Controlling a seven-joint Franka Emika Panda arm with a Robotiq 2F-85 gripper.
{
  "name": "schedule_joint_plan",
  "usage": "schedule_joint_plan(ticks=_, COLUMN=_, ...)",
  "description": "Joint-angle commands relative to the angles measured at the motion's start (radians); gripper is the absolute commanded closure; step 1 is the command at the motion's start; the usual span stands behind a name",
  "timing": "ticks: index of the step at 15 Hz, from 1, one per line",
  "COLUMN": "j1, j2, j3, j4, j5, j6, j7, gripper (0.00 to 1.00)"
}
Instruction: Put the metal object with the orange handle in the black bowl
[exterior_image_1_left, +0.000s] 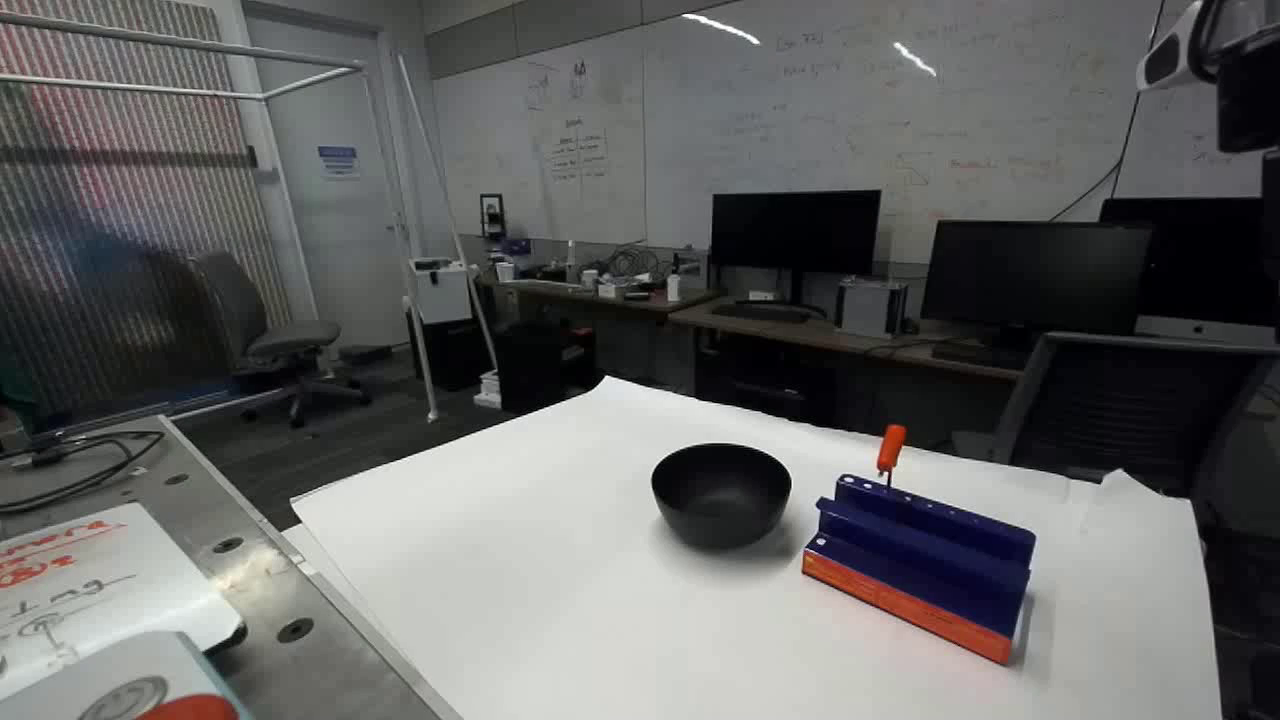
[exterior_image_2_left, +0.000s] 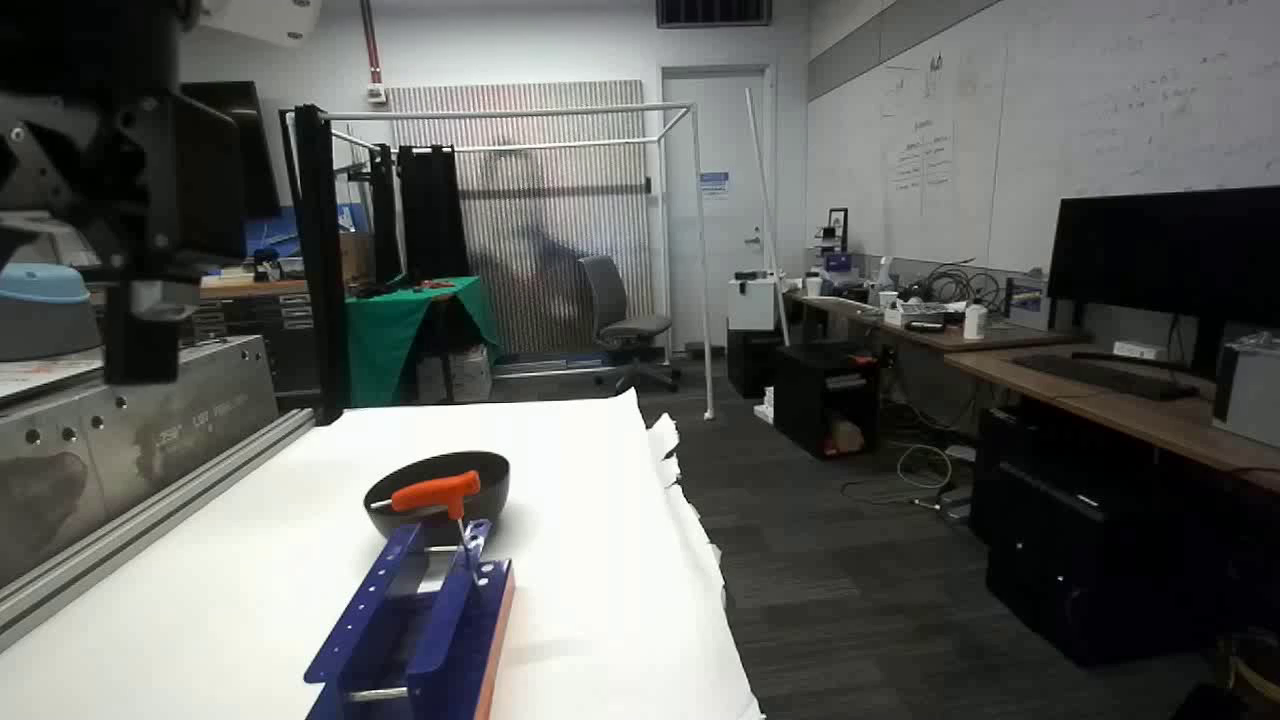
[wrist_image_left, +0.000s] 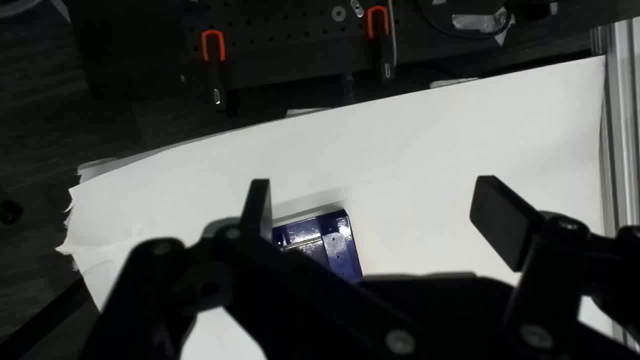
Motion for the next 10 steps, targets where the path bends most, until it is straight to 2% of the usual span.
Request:
schedule_joint_plan(ticks=1, j1=-0.009, j2=0.001, j3=0.006, j4=0.006, j5=0.003, j6=-0.002, j7=-0.004, gripper=0.0)
schedule_joint_plan(ticks=5, j1=-0.006, j2=-0.019, j3=0.018, j4=0.006, j5=0.006, j6=0.02, j7=0.01, gripper=0.0)
schedule_joint_plan(ticks=7, j1=-0.022, j2=0.006, j3=0.046, j4=0.009, j5=0.058, j6=0.147, j7=0.128, gripper=0.0)
schedule_joint_plan(ticks=10, j1=-0.042, j2=0.151, j3=0.081, j4=0.072, j5=0.075, j6=0.339, j7=0.268, gripper=0.0)
